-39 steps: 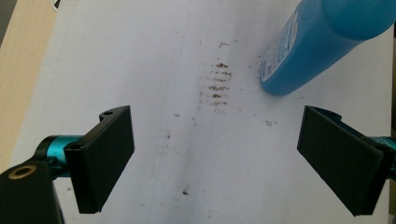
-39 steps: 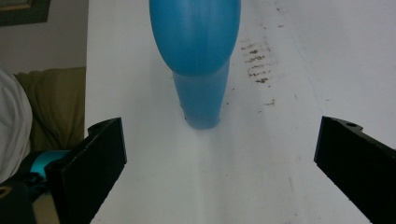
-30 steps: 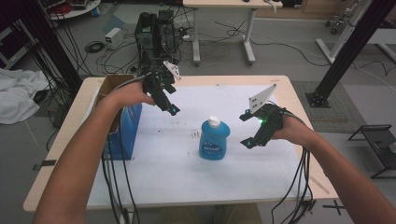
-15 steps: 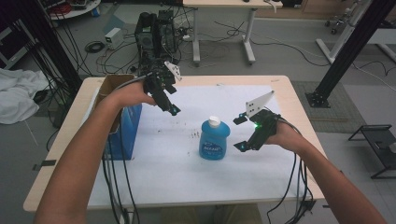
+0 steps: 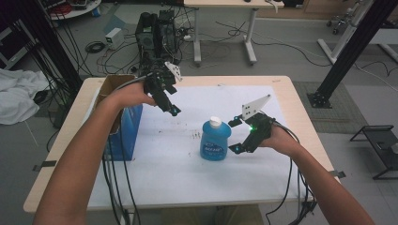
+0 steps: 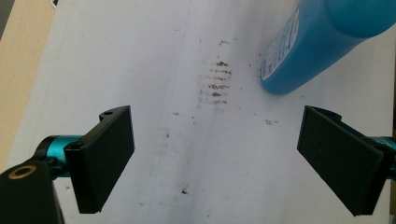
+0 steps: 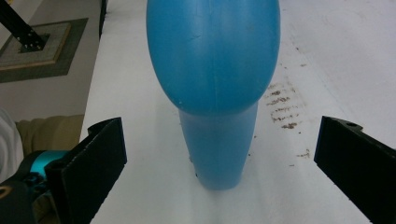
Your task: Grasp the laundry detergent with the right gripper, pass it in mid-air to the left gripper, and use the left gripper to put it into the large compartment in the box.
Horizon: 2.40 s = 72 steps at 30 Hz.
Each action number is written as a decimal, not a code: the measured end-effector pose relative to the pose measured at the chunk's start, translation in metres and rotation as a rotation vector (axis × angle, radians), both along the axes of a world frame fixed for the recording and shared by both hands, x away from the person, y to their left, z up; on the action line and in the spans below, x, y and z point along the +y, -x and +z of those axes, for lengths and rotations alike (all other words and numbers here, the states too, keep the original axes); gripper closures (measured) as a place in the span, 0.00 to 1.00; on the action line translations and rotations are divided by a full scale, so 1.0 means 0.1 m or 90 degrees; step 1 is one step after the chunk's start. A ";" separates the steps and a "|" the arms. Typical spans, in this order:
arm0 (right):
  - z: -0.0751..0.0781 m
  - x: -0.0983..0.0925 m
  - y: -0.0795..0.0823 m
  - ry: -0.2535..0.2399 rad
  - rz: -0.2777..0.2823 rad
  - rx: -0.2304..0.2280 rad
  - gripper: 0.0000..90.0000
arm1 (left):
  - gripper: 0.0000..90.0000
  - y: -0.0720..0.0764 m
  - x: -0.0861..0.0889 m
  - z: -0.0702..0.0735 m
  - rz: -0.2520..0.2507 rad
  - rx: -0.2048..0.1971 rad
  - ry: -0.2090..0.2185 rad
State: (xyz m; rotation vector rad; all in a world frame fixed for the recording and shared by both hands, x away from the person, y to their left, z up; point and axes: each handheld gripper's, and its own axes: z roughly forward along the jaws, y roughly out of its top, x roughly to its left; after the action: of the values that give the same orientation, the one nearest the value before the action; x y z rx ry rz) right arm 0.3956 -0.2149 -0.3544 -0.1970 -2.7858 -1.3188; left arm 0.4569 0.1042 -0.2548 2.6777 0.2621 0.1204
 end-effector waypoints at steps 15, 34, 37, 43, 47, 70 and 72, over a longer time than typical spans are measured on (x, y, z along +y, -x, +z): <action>-0.14 0.08 -0.01 -0.031 -0.001 0.005 0.01 | 0.12 -0.01 -0.02 -0.02 -0.002 0.001 -0.003; -0.27 0.24 -0.01 -0.048 -0.006 0.010 0.01 | 0.12 0.01 -0.02 -0.04 0.010 0.003 0.009; -0.29 0.27 -0.01 -0.057 -0.006 0.004 0.01 | 0.12 0.00 -0.01 -0.02 -0.004 0.005 -0.008; -0.34 0.32 -0.01 -0.060 -0.008 -0.002 0.01 | 0.12 -0.01 -0.01 -0.02 -0.001 -0.001 -0.007; -0.35 0.34 -0.02 -0.074 -0.016 -0.003 0.01 | 0.12 -0.01 -0.01 -0.02 -0.001 0.000 -0.008; -0.42 0.32 0.01 -0.132 -0.016 -0.017 0.15 | 0.12 -0.01 0.00 -0.03 -0.003 0.003 -0.013; -0.42 0.32 0.03 -0.131 -0.020 -0.014 0.16 | 0.12 -0.01 0.00 -0.03 0.000 0.002 -0.012</action>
State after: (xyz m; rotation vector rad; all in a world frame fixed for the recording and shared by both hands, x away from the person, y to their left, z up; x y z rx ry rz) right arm 0.3929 -0.1831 -0.3959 -0.2185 -2.6497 -1.6116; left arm 0.4575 0.1041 -0.2579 2.6970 0.2637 0.1189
